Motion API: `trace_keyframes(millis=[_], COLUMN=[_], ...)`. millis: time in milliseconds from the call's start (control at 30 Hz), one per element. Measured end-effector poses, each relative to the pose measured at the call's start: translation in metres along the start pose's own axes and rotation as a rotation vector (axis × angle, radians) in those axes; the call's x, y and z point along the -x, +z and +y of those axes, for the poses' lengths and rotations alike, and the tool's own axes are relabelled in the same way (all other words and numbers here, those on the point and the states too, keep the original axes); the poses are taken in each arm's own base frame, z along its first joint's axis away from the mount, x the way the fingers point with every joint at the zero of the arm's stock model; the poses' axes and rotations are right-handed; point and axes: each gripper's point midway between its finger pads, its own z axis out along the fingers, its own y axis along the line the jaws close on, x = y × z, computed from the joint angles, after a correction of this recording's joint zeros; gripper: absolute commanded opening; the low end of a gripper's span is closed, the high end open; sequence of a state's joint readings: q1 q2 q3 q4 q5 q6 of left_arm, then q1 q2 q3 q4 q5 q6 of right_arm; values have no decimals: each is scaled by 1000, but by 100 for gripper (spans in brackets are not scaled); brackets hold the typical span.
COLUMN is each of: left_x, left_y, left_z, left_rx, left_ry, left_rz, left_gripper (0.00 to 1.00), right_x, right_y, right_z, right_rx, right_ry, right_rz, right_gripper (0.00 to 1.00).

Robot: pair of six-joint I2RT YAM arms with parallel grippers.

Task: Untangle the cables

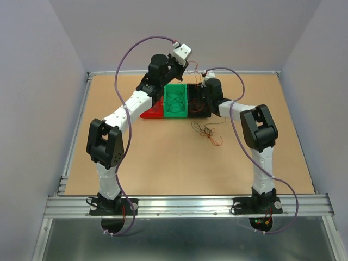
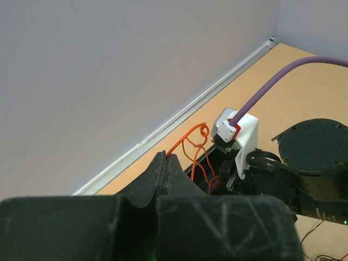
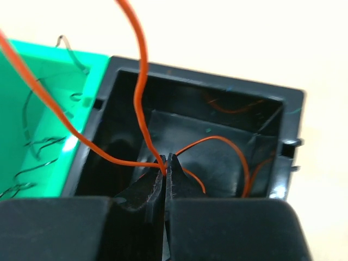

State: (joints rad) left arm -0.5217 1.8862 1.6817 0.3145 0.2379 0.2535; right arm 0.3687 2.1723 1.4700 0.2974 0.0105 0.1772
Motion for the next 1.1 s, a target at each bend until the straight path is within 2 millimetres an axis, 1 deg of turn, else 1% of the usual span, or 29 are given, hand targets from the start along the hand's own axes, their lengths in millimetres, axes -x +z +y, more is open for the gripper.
trace_keyframes(millis=[100, 167, 300, 333, 367, 400, 433, 500, 633, 700, 833, 933, 1033, 1100], left_x=[1, 1, 1, 1, 1, 1, 1, 0, -3, -6, -11, -16, -21, -26], left_y=[0, 0, 0, 0, 0, 0, 1, 1, 2, 3, 5, 7, 9, 11], left_z=[0, -1, -2, -2, -2, -2, -2, -2, -2, -2, -2, -2, -3, -4], left_rx=[-3, -6, -12, -12, -12, -12, -12, -12, -13, -12, -10, -11, -12, -16], left_ry=[0, 1, 0, 0, 0, 0, 0, 0, 0, 0, 1, -1, -2, -4], left_rz=[-2, -4, -6, -5, -5, -5, -5, -3, 1, 6, 14, 19, 27, 35], left_gripper=[0, 0, 0, 0, 0, 0, 0, 0, 0, 0, 0, 0, 0, 0], right_x=[2, 0, 2, 3, 3, 3, 4, 7, 11, 12, 19, 32, 39, 40], right_y=[3, 3, 3, 3, 3, 2, 2, 0, -9, -17, -33, -42, -46, -49], right_z=[-7, -10, -12, -12, -12, -12, -12, -11, -11, -10, -9, -6, -4, -4], right_rx=[-35, -52, -59, -60, -61, -64, -63, -61, -58, -57, -51, -44, -37, -34], right_ry=[-14, -21, -23, -23, -24, -25, -25, -27, -30, -30, -28, -27, -26, -25], right_rz=[-9, -4, -14, -15, -16, -17, -18, -28, -43, -49, -72, -107, -130, -140], right_gripper=[1, 6, 6, 9, 15, 24, 24, 31, 33, 40, 48, 59, 61, 61])
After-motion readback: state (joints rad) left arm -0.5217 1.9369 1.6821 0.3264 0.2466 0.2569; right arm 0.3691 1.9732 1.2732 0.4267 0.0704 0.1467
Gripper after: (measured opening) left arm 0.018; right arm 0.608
